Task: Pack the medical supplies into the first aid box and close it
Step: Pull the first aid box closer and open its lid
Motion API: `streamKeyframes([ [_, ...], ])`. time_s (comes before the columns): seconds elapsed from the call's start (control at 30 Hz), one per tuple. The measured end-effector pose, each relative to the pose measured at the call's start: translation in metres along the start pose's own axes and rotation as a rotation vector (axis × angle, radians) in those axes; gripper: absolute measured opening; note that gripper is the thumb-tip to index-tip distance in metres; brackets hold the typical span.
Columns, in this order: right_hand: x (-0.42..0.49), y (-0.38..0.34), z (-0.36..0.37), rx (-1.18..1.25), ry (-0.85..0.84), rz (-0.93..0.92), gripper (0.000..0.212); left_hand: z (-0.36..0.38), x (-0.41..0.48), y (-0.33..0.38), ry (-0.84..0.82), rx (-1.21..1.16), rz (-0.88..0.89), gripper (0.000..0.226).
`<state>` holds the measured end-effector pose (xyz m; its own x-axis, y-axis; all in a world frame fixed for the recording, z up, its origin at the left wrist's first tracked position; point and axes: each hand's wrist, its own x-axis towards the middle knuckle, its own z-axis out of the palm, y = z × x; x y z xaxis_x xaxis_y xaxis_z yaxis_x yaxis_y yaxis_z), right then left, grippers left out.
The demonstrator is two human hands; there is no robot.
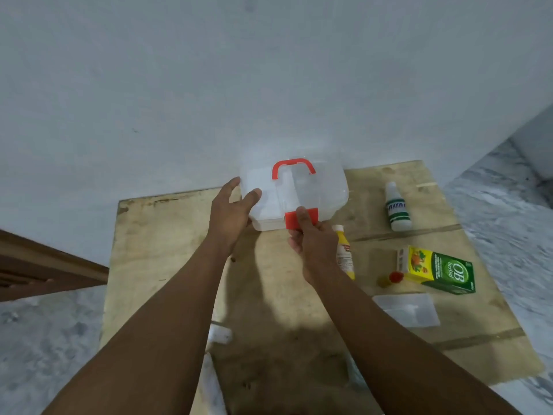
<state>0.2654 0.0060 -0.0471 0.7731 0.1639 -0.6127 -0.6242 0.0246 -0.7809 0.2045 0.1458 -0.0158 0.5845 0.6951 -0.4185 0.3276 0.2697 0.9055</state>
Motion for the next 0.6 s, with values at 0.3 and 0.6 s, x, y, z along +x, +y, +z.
streamKeyframes([
  [0.3,-0.017,-0.033,-0.006,-0.381,-0.009,-0.348,0.04,0.0,0.007,-0.003,-0.002,0.041,0.044,0.058],
  [0.6,0.022,-0.057,-0.041,-1.131,0.189,-0.8,0.082,0.001,0.005,-0.001,-0.009,-0.005,0.034,0.057],
])
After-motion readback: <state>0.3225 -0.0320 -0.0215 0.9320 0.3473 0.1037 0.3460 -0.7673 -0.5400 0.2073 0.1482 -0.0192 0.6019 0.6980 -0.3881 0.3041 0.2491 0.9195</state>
